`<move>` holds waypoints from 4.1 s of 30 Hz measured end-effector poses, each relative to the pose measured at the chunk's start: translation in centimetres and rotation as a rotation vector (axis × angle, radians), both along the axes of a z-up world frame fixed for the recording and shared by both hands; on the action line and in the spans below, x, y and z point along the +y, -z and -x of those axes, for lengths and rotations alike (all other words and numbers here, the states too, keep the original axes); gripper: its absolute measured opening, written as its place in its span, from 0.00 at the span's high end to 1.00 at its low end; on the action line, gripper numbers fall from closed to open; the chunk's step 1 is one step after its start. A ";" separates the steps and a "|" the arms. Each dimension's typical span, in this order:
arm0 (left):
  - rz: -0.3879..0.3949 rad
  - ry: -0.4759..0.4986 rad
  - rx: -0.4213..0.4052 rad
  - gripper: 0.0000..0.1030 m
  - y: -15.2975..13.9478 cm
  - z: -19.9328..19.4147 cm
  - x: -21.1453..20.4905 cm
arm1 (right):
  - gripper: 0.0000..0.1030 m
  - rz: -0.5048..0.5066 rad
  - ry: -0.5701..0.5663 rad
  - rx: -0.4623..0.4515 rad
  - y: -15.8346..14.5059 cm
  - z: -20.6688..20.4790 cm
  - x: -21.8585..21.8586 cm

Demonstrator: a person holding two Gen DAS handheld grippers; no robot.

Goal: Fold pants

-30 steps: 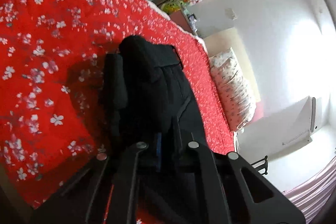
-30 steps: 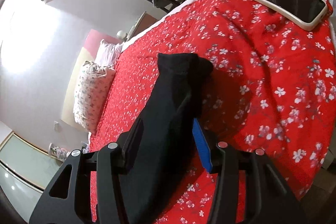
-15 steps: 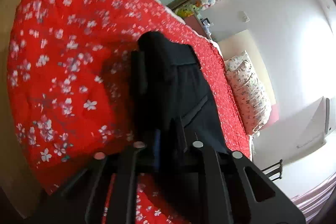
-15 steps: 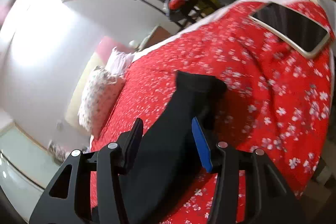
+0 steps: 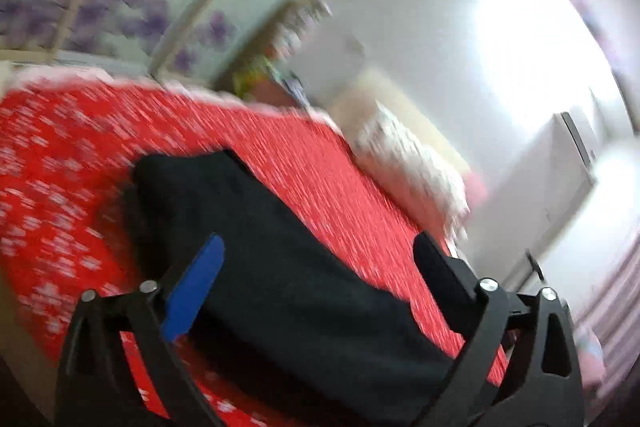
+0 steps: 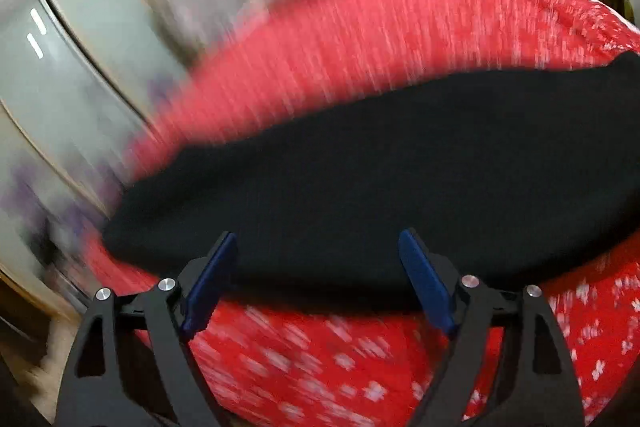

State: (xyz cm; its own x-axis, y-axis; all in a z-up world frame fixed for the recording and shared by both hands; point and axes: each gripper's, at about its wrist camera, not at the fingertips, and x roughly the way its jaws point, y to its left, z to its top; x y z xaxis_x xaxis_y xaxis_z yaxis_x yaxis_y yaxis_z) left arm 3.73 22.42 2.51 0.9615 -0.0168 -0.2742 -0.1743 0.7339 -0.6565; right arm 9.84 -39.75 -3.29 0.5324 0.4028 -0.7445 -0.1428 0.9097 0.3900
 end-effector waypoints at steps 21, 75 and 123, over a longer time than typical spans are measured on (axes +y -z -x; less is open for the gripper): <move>-0.049 0.060 0.274 0.02 2.9 -3.1 -2.1 | 0.36 -0.244 0.868 -0.214 -1.0 7.3 -18.4; -0.071 0.042 0.291 0.02 2.5 -3.1 -2.5 | 0.92 -0.198 0.263 -0.489 -8.4 -1.1 6.6; 0.143 0.110 0.171 0.02 3.2 -0.5 1.9 | 0.65 -0.716 0.044 0.206 2.2 -0.6 20.3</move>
State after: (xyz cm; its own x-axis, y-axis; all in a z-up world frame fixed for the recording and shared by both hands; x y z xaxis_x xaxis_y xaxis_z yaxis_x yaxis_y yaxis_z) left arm 4.19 24.31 -0.73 0.8913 -0.1696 -0.4204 -0.2160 0.6566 -0.7226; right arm 10.44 -19.49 -5.50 0.4371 0.8082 -0.3946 0.0283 0.4262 0.9042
